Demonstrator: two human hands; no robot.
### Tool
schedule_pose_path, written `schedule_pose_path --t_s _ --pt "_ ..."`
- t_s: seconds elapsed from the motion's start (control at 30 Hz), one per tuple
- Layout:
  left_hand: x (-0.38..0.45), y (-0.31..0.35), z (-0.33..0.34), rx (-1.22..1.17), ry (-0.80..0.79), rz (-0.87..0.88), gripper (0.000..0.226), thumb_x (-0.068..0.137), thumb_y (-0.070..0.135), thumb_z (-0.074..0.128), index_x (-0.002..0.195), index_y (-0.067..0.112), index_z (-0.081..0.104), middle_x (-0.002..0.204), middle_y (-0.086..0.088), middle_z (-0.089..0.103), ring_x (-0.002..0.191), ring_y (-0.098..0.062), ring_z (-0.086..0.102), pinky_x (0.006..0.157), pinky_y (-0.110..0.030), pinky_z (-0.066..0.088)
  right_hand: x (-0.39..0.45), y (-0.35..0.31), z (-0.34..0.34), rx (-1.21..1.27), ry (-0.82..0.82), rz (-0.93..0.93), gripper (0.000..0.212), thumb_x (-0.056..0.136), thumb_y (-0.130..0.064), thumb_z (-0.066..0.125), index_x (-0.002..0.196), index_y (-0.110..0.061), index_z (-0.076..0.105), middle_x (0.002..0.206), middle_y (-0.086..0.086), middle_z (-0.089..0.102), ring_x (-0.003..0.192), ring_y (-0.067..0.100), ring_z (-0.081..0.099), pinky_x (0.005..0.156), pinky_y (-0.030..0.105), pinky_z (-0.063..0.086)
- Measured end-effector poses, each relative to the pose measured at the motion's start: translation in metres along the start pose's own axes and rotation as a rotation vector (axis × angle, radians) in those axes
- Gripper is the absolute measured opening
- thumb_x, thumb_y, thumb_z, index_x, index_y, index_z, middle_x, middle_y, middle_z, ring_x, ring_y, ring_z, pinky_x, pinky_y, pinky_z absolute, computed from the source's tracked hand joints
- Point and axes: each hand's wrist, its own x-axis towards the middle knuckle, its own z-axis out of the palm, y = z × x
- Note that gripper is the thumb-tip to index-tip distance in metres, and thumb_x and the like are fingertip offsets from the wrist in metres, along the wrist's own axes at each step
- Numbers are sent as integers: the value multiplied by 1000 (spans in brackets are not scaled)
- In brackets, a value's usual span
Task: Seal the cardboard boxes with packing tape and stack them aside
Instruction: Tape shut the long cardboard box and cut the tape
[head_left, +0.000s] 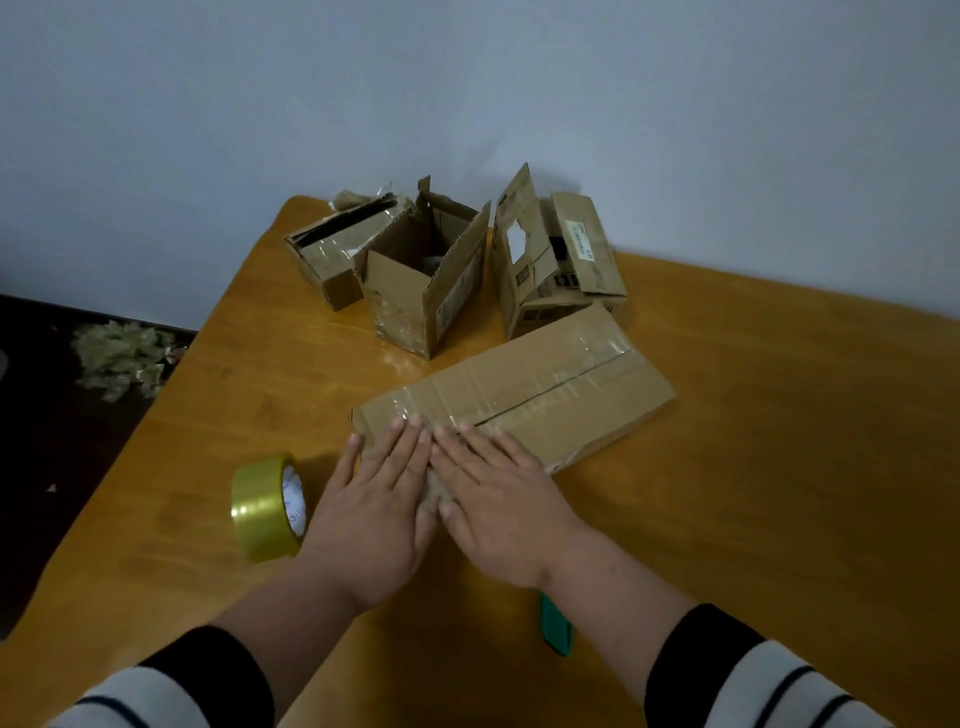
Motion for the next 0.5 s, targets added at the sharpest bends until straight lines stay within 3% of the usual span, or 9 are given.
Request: schedule_pose_path --t_s 0.13,0.23,0.3,0.43,0.5 --pt "6 -19 -2 60 -74 19 94 81 79 -7 152 18 -9 159 4 -18 147 -14 -23 120 -43 -12 5 30 -12 12 -7 -44 59 103 -49 13 157 -26 11 164 -11 2 150 4 -4 123 35 0" --pt "12 -29 -4 130 -122 49 96 74 82 -13 149 21 -23 156 5 -31 141 -12 -35 116 -39 -22 1 57 -14 -1 -22 -2 66 97 -59 2 156 -29 6 161 -14 -4 149 4 -6 123 35 -1" --pt "15 -33 -8 132 -149 49 96 76 80 -11 151 21 -21 158 5 -29 141 -12 -35 116 -40 -23 -2 70 -13 -22 -12 73 66 97 -60 0 155 -29 3 160 -14 -7 150 6 -7 123 36 -2" --pt "33 -12 -18 88 -49 -43 95 81 74 6 157 17 6 165 -1 -7 150 -14 -14 116 -45 -21 5 50 -8 13 60 179 77 93 -63 -3 157 -22 9 164 -7 0 151 13 -4 121 37 -3" --pt "39 4 -14 3 -83 -107 101 78 80 1 156 15 -6 162 -2 -19 148 -15 -21 119 -44 -16 11 37 -5 9 44 99 79 92 -62 -4 157 -21 11 165 -4 3 152 13 -3 122 35 -3"
